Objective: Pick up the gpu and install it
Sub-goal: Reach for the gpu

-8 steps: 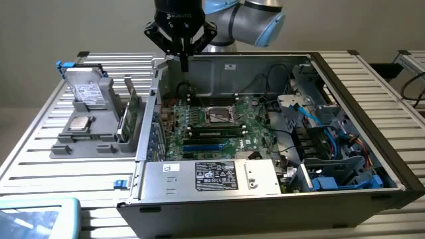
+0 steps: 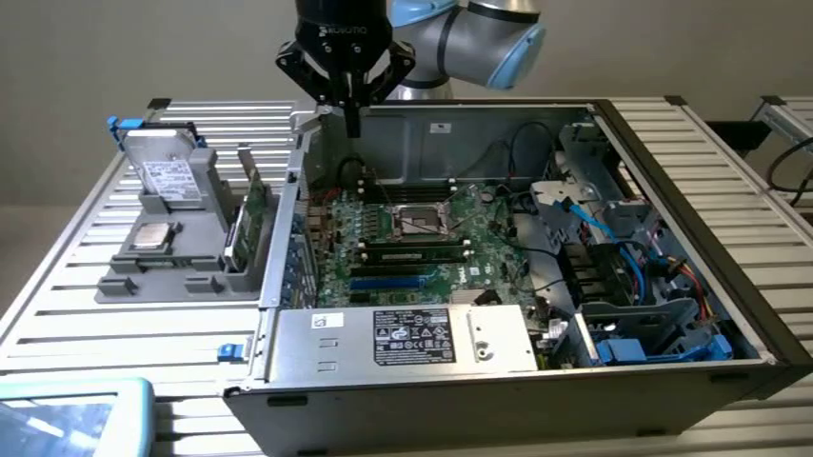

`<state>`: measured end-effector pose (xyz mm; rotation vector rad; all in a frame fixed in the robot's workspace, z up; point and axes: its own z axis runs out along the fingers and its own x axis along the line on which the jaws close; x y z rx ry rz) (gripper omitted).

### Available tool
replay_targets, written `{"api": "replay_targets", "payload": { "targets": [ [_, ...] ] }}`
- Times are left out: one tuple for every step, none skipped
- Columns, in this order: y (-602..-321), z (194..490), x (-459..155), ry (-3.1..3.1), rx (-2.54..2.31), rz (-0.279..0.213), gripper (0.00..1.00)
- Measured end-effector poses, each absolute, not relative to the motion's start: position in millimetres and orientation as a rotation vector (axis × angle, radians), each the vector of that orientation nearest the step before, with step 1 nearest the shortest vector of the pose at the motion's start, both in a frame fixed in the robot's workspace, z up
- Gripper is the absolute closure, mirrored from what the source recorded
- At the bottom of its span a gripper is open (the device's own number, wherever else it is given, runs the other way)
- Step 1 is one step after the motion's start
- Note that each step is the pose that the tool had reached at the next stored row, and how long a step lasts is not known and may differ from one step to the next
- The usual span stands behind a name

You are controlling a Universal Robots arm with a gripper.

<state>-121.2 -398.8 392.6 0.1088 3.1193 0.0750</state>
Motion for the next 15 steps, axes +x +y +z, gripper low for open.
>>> {"api": "replay_targets", "payload": {
  "targets": [
    [-399,393,-121,3.119,0.109,0.075,0.89],
    [-399,393,-121,3.119,0.109,0.075,0.89],
    [-399,393,-121,3.119,0.109,0.075,0.89],
    [-399,393,-121,3.119,0.109,0.075,0.89],
    [-399,393,-121,3.119,0.109,0.075,0.89],
    [-399,393,-121,3.119,0.108,0.075,0.89],
    [-399,393,-123,3.119,0.108,0.075,0.89],
    [-399,393,-126,3.119,0.108,0.075,0.89],
    [-399,393,-130,3.119,0.108,0.075,0.89],
    [-399,393,-134,3.118,0.109,0.075,0.89],
    [-398,393,-138,3.118,0.109,0.075,0.89],
    [-398,393,-142,3.118,0.108,0.075,0.89],
    [-398,393,-146,3.118,0.108,0.075,0.89],
    [-398,393,-150,3.118,0.108,0.075,0.89],
    [-398,393,-155,3.118,0.109,0.075,0.89]
  ]
}}
